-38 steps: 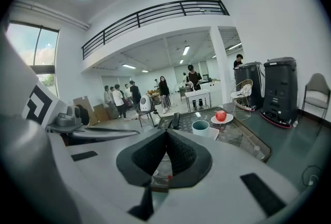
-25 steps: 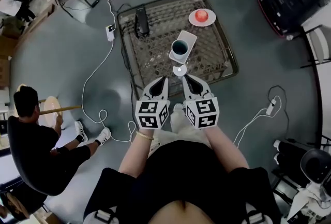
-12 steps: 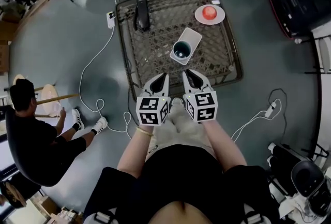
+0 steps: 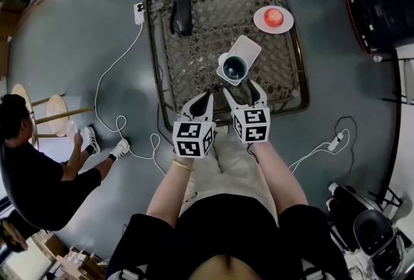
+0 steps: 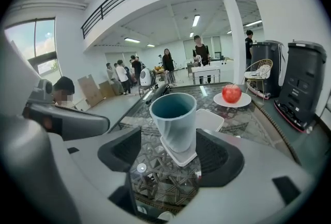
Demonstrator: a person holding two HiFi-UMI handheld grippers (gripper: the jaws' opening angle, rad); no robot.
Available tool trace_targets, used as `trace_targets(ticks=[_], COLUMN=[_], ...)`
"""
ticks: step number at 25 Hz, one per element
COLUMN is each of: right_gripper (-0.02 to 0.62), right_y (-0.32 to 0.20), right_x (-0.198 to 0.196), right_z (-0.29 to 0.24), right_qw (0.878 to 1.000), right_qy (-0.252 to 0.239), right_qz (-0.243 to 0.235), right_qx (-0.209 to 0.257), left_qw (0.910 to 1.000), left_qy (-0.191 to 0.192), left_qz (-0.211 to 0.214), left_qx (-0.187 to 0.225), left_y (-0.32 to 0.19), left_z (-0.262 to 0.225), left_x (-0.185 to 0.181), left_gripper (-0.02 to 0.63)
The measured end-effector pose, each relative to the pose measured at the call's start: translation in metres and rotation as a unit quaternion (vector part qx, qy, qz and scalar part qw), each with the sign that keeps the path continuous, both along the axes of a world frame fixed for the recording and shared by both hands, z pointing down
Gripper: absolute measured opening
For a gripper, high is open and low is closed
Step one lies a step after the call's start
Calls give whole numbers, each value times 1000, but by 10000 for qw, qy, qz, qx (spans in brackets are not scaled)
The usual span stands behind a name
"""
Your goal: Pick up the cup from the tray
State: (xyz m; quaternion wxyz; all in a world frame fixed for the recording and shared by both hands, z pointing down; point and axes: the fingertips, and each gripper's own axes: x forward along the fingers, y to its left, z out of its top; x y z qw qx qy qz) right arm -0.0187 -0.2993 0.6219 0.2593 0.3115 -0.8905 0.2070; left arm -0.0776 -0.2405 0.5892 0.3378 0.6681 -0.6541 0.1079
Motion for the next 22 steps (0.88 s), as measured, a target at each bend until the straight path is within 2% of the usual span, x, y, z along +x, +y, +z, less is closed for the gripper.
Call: trace_targets(ticks=[6,12,22], right_gripper=[356,362,360], right_y=[-26,-40,-48], right_x=[-20,-35,-42], right_z=[22,41,52], right_qw=[9999,9992,9986], right_qy=[21,191,310], right_qz=[-47,-228,-149], right_qx=[161,272,414], left_qw=[9998,9994,9982], left_qy=[6,15,24], left_qz=[29,69,278], left_qx=[-199,-345,-527], left_y=[3,8,25], left_z=[17,31,45], left_x=[-8,-10,-4], left_gripper=[9,9,9])
